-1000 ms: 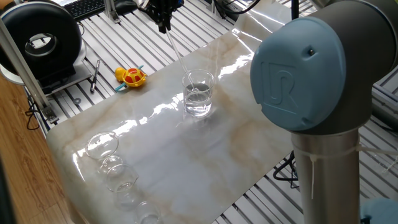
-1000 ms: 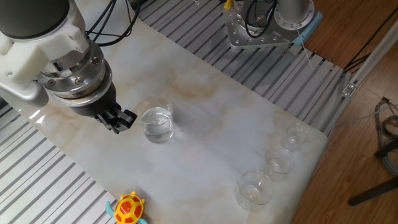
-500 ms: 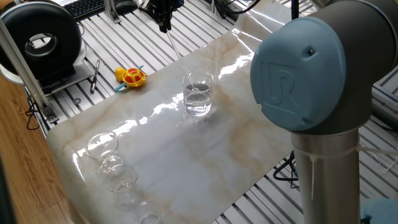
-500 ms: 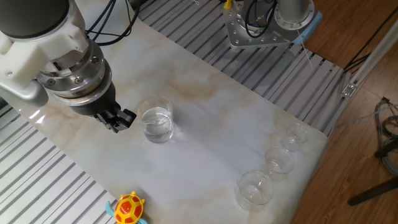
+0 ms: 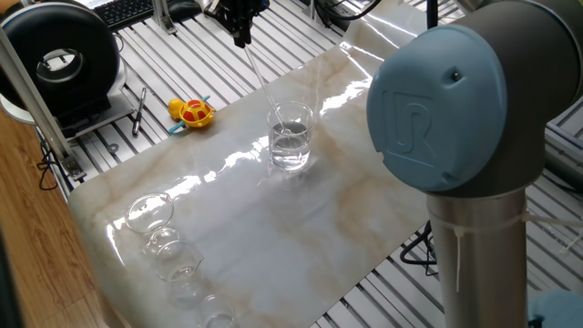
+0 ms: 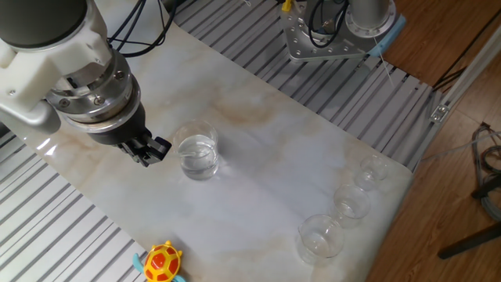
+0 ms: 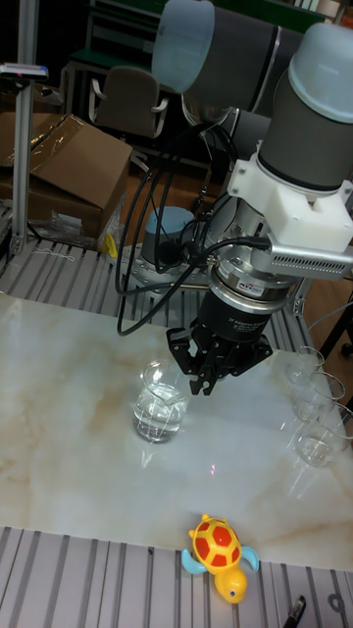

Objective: Stir the beaker with a glass rod

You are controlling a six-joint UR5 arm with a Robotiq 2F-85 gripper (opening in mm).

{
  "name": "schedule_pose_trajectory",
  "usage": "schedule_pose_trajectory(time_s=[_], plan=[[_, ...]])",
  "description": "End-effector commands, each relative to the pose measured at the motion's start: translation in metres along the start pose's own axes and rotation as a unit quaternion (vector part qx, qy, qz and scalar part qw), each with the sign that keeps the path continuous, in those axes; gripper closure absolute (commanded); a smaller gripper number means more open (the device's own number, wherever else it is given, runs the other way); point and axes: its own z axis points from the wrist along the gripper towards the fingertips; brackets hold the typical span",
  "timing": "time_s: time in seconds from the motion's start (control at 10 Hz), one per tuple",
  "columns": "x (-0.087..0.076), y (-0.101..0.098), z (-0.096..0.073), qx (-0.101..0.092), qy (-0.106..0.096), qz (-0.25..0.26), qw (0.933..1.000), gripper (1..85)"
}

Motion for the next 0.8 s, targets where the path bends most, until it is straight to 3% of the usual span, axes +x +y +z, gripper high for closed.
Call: schedule_pose_trajectory(time_s=[0.0, 0.7], plan=[[-0.0004, 0.0026, -0.0011, -0.006, -0.002, 0.001, 1.0000, 66.0], [-0.0004, 0.0035, -0.0009, -0.008, -0.005, 0.005, 0.9999, 66.7]])
